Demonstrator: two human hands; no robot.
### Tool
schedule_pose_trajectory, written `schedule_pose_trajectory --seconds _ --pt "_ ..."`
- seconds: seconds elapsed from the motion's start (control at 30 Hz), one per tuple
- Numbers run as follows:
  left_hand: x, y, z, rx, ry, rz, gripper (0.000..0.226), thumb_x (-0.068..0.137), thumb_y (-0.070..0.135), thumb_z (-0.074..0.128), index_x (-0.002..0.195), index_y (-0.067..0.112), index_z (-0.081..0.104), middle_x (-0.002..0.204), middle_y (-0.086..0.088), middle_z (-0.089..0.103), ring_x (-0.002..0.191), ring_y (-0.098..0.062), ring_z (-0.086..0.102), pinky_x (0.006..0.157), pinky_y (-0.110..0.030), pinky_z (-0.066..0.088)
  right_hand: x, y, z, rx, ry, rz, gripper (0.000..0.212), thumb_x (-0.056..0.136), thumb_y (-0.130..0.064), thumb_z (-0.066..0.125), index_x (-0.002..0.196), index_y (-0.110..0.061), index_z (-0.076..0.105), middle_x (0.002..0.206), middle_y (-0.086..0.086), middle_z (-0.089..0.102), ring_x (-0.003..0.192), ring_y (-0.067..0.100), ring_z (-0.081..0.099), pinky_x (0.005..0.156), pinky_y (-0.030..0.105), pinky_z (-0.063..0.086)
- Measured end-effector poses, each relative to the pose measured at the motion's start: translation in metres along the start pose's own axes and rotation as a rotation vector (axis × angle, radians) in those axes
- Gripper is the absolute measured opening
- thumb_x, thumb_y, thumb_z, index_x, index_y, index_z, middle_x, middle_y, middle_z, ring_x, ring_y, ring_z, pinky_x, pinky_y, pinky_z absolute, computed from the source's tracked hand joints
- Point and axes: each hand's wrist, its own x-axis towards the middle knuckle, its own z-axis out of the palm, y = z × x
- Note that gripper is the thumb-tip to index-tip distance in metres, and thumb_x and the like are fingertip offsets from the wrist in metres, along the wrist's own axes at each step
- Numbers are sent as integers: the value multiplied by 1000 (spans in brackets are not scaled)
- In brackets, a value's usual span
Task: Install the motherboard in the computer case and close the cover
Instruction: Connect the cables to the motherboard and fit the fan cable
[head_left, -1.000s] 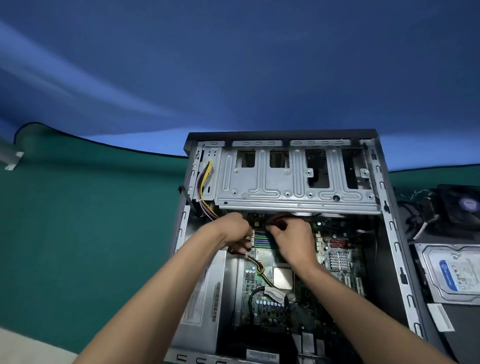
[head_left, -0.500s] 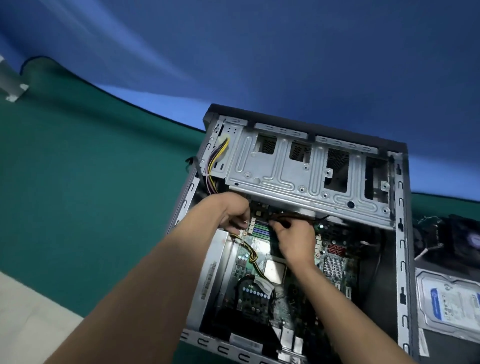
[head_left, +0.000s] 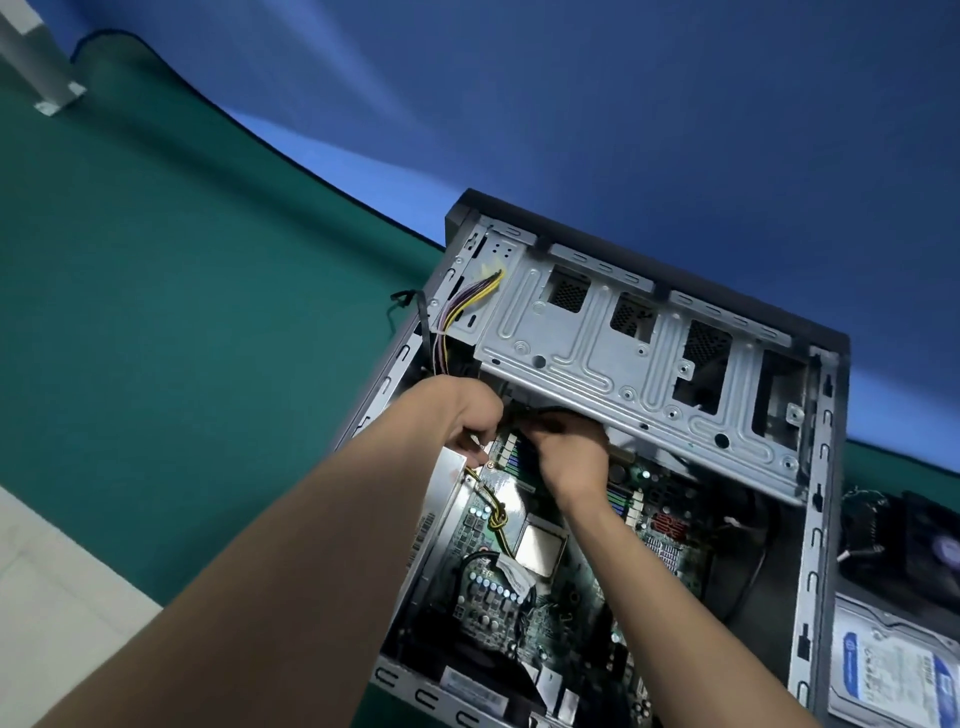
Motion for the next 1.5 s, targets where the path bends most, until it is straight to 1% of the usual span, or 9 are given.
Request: schedule_pose_trajectory --seconds 0.2,0.33,0.47,0.63,0.87,1.0,1.2,1.37,1.5 --pt "-2 0 -2 -5 -8 7 39 95 -9 32 133 -4 37 133 -18 48 66 -14 54 43 -21 50 6 1 3 -47 -30 -35 26 92 -24 61 95 0 71 93 13 71 78 25 63 73 31 48" --pt "-1 -1 -2 -7 -4 17 38 95 -9 32 133 -4 39 136 -18 45 65 -14 54 45 -20 50 4 1 4 -167 -76 -84 30 95 -30 56 97 -4 71 95 12 71 85 28 66 79 32 51" --pt "3 -2 -2 -13 3 27 40 95 -10 32 133 -3 39 129 -15 47 65 -14 54 44 -21 50 1 2 5 -143 -48 -128 27 95 -26 57 95 -2 70 88 16 71 78 32 67 75 37 54" --pt "3 -2 -3 -22 4 17 40 95 -9 32 134 -2 39 133 -14 47 67 -14 56 53 -24 53 -1 5 6 -30 31 -137 25 93 -25 61 93 -2 72 89 16 72 76 31 67 66 28 48" --pt "3 -2 -2 -31 -9 10 38 96 -7 32 132 -2 41 112 -9 48 64 -12 56 49 -23 52 3 7 10 -29 12 -56 36 94 -34 58 92 -2 73 79 11 72 62 23 64 53 21 44" --pt "2 -2 -2 -44 0 -1 36 96 -6 32 130 -1 43 90 -5 50 63 -13 56 46 -22 52 4 7 9 36 26 -104 31 93 -30 61 93 -2 72 89 15 73 79 31 68 67 29 50" --pt "2 0 0 -42 28 7 35 96 -5 33 130 0 42 112 -6 51 66 -12 57 62 -28 54 2 12 7 -39 37 -170 25 94 -26 61 81 -7 70 58 6 60 41 10 44 36 12 33" --pt "2 -1 0 -43 27 5 36 96 -5 33 131 -2 41 107 -6 54 67 -12 57 67 -29 53 3 12 10 -36 71 -164 32 93 -25 62 64 -13 60 47 -7 47 39 8 42 37 16 31" --pt "0 0 0 -23 32 9 35 96 -6 33 131 -3 42 132 -12 49 66 -12 57 68 -31 52 2 11 11 -6 72 -154 27 92 -28 63 70 -14 64 52 -2 52 48 22 50 53 24 39"
